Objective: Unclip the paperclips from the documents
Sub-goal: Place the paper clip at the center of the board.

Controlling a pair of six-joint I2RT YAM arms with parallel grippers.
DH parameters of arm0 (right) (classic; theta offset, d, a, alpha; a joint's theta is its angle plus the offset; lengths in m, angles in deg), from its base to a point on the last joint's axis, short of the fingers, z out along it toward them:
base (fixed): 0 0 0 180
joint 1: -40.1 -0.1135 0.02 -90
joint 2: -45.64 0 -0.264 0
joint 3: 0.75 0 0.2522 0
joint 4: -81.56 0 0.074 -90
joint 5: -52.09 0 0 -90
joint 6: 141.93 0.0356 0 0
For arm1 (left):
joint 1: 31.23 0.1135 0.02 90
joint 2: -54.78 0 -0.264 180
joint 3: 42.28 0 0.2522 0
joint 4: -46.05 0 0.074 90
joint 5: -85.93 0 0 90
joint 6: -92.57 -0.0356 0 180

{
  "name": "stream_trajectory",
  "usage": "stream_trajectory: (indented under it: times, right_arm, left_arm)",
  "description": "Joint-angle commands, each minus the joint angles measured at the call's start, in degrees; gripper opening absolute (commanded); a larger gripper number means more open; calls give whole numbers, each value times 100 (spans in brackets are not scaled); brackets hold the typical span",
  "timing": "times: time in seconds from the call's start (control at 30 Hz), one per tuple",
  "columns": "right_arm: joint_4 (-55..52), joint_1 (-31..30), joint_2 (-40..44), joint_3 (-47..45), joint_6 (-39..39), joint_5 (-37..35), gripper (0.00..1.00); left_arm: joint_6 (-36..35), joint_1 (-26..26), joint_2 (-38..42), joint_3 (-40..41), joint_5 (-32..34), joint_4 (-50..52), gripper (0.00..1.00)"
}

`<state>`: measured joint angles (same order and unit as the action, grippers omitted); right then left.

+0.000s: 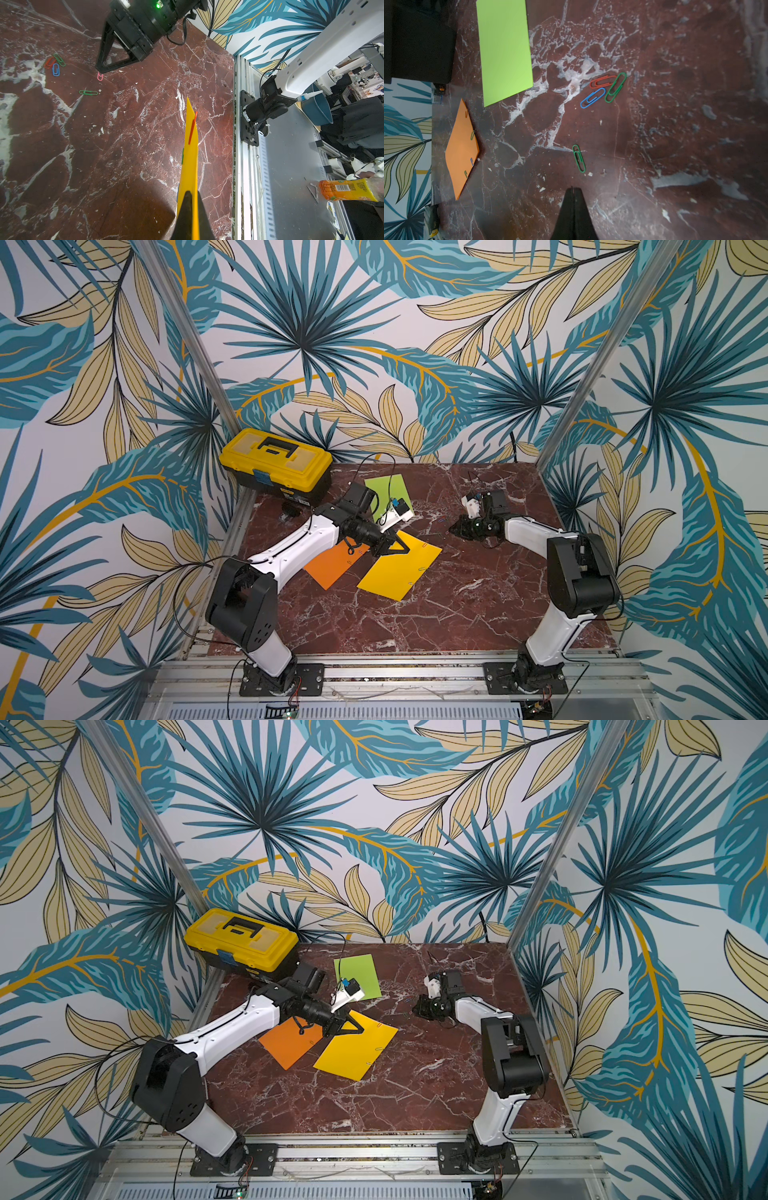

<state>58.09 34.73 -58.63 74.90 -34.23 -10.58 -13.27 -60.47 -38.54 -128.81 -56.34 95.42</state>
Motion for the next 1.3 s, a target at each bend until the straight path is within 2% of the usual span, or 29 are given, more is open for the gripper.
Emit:
stream_trajectory:
  times: [0.0, 0.6, 0.7, 0.83, 0.9, 1.1, 1.27]
  right_arm:
    - [-28, 44, -225, 165, 155, -77, 0]
    - [-897, 53, -823, 820, 151, -318, 1]
    - [-865, 53, -849, 791, 184, -316, 7]
    - [-786, 53, -817, 697, 290, -407, 24]
    - [-671, 49, -778, 623, 361, -355, 29]
    - [-597, 47, -747, 603, 436, -334, 30]
    - [-441, 44, -383, 359, 437, -310, 30]
  left_arm:
    - [-25, -21, 55, -142, -34, 16, 0]
    - [-50, 76, 125, -216, -61, 13, 0]
    - [-51, 73, 103, -208, -64, 17, 0]
    - [-43, 101, 69, -207, -64, 16, 0]
    - [-48, 98, 49, -209, -63, 15, 0]
    - [-51, 106, 7, -186, -89, 15, 0]
    - [-51, 117, -13, -224, -139, 13, 0]
